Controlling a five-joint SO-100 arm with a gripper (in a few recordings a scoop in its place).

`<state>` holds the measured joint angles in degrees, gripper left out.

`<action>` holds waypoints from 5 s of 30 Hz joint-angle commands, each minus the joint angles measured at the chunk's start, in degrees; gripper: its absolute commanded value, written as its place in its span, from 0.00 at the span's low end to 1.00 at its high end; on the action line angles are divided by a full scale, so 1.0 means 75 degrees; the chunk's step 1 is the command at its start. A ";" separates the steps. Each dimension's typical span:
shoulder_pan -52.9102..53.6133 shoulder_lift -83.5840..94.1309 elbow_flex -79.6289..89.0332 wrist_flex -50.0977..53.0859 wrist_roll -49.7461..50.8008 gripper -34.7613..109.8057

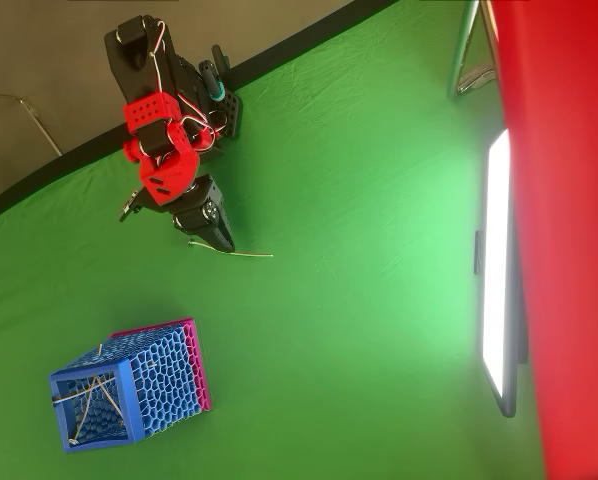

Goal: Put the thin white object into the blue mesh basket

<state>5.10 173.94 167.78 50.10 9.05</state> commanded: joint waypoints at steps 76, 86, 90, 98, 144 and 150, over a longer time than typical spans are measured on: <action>0.3281 -0.9609 -0.5086 0.1043 0.0867 0.33; 0.3398 -1.0207 -0.5449 0.1043 0.0820 0.33; 0.3492 -1.0324 -0.5543 0.1043 0.0750 0.33; 0.3680 -1.1004 -0.6059 0.1277 0.0551 0.32; 0.4559 -0.8285 -0.7230 -0.4770 0.0000 0.24; 0.4922 -0.8590 -0.7641 -0.6223 -0.0504 0.24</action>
<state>41.31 109.42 113.73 6.86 6.50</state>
